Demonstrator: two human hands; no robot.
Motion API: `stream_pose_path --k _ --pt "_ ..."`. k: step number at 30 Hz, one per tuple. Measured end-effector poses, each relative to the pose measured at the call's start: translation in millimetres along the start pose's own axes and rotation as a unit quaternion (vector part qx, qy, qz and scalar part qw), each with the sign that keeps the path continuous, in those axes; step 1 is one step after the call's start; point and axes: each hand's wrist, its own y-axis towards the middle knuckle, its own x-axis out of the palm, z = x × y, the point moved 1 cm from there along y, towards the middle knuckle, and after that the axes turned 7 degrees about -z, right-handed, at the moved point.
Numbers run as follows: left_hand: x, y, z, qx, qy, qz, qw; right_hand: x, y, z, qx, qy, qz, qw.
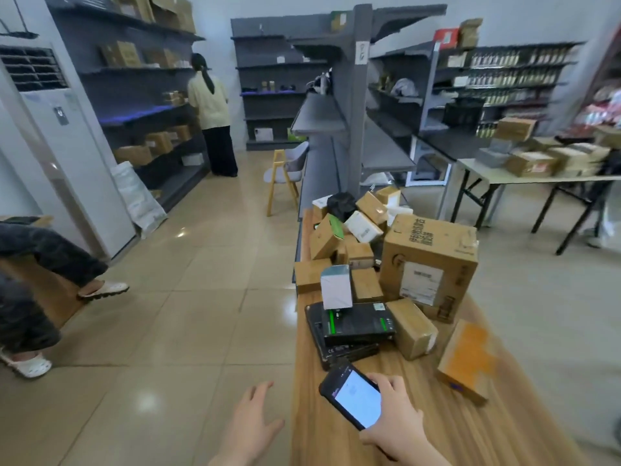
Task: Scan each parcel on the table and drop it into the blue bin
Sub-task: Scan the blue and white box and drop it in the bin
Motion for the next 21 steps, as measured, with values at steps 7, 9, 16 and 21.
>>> stream_pose_path --k 7,9,16,21 --pt "7.6 55.9 61.8 0.043 -0.021 0.006 0.999 -35.9 14.6 49.9 0.067 0.024 0.032 0.997" --pt "5.5 75.2 78.2 0.05 -0.042 0.012 0.998 -41.6 22.1 55.2 0.078 0.031 0.041 0.996" --pt "-7.5 163.7 141.7 0.075 -0.082 0.068 0.991 -62.2 61.8 52.5 0.114 0.048 0.064 0.99" --pt "-10.3 227.0 185.5 0.035 -0.038 0.078 0.996 -82.0 102.9 47.7 0.138 0.061 0.073 0.986"
